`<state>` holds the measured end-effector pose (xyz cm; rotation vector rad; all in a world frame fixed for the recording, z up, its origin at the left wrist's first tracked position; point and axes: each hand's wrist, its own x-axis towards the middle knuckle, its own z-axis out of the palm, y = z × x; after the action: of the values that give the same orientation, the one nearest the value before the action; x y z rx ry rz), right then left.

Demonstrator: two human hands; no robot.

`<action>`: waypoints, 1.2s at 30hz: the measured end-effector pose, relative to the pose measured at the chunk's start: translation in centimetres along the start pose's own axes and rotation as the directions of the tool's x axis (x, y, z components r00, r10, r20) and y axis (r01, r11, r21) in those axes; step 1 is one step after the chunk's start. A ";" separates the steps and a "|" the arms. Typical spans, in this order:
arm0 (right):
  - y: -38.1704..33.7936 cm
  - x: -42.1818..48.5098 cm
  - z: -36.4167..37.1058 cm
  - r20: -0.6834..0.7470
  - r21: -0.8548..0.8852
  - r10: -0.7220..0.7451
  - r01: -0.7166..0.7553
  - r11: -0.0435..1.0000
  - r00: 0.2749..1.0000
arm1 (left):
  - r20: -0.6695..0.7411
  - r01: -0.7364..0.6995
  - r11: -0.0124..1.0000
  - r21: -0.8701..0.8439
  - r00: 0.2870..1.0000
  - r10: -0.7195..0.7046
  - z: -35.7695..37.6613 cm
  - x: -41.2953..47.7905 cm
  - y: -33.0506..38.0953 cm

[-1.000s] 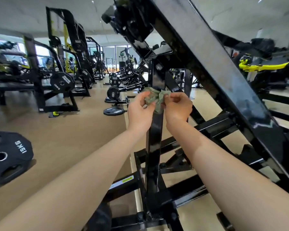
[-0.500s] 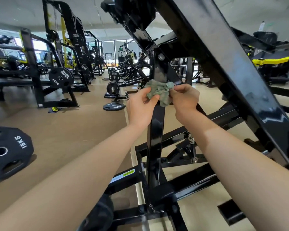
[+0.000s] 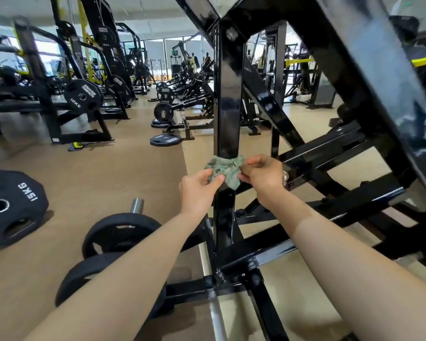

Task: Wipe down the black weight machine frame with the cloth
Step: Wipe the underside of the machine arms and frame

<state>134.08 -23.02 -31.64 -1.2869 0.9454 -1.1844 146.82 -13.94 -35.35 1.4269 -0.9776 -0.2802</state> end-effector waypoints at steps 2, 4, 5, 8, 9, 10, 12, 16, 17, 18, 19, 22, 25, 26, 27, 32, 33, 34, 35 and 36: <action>1.8 -0.3 -0.3 0.015 -0.023 0.014 -0.014 1.000 1.000 | 0.005 0.036 0.999 0.009 0.999 -0.036 0.1 -0.8 -1.5; 3.3 -0.5 -0.5 0.028 -0.066 0.013 -0.012 0.998 1.000 | -0.003 0.059 0.998 0.018 0.998 -0.059 0.3 -1.4 -2.7; 3.9 -0.6 -0.6 0.031 -0.094 0.010 -0.007 0.996 0.999 | -0.004 0.067 0.998 0.013 0.998 -0.067 0.4 -1.6 -3.2; 5.3 -0.4 -0.9 0.043 -0.186 0.005 0.003 0.983 0.999 | -0.010 0.079 0.997 0.001 0.997 -0.079 0.7 -2.3 -4.9; 5.7 -0.3 -0.9 0.050 -0.217 0.011 0.000 0.976 0.999 | -0.018 0.086 0.996 0.007 0.996 -0.085 0.9 -2.5 -5.5; 6.2 -0.1 -1.0 0.059 -0.248 0.021 -0.006 0.969 0.998 | -0.026 0.093 0.996 0.014 0.995 -0.093 1.0 -2.6 -6.1; 7.4 0.3 -1.2 0.074 -0.322 0.038 -0.012 0.947 0.997 | -0.032 0.117 0.993 0.028 0.993 -0.116 1.3 -3.0 -7.0; 9.0 0.5 -1.4 0.113 -0.556 0.016 0.050 0.830 0.993 | -0.054 0.127 0.983 0.133 0.991 -0.121 1.7 -3.9 -8.6; 9.0 0.4 -1.4 0.122 -0.591 0.002 0.071 0.804 0.993 | -0.055 0.134 0.975 0.179 0.991 -0.126 1.7 -4.2 -8.9; 9.0 0.2 -1.4 0.132 -0.613 -0.018 0.096 0.785 0.991 | -0.057 0.137 0.965 0.224 0.990 -0.128 1.6 -4.4 -9.2; 8.9 0.0 -1.5 0.144 -0.624 -0.041 0.123 0.772 0.989 | -0.054 0.140 0.956 0.258 0.990 -0.131 1.5 -4.5 -9.4; 8.7 -0.8 -1.9 0.195 -0.594 -0.099 0.198 0.780 0.976 | -0.042 0.162 0.951 0.262 0.987 -0.157 1.0 -4.3 -9.3; 8.2 -2.0 -2.2 0.198 -0.382 -0.066 0.139 0.914 0.978 | -0.052 0.194 0.964 0.181 0.981 -0.188 0.4 -3.7 -8.7; 8.0 -2.5 -2.2 0.202 -0.299 -0.042 0.102 0.949 0.979 | -0.058 0.209 0.971 0.117 0.977 -0.204 0.2 -3.5 -8.4; 7.8 -3.0 -2.3 0.217 -0.223 -0.013 0.063 0.973 0.976 | -0.065 0.238 0.971 0.038 0.970 -0.235 0.2 -3.2 -8.0; 6.1 -5.6 -2.2 0.375 0.076 0.027 -0.060 0.995 0.927 | 0.011 0.321 0.901 -0.293 0.943 -0.333 0.7 -3.0 -4.3; 5.7 -5.9 -2.2 0.382 0.109 -0.005 -0.040 0.993 0.924 | 0.048 0.305 0.888 -0.343 0.950 -0.308 0.8 -3.1 -3.5; 5.3 -6.1 -2.1 0.380 0.135 -0.046 -0.007 0.991 0.924 | 0.071 0.282 0.882 -0.378 0.959 -0.276 0.9 -3.1 -2.8; 5.0 -6.2 -2.1 0.372 0.146 -0.097 0.045 0.988 0.923 | 0.084 0.253 0.880 -0.401 0.967 -0.240 0.9 -3.0 -2.3; 4.7 -6.3 -2.1 0.371 0.127 -0.154 0.114 0.985 0.916 | 0.080 0.214 0.893 -0.395 0.977 -0.198 1.0 -2.7 -2.0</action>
<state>131.40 -17.68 -37.16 -1.4495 0.5119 -1.0213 145.26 -13.09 -38.40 1.1459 -0.7434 -0.6320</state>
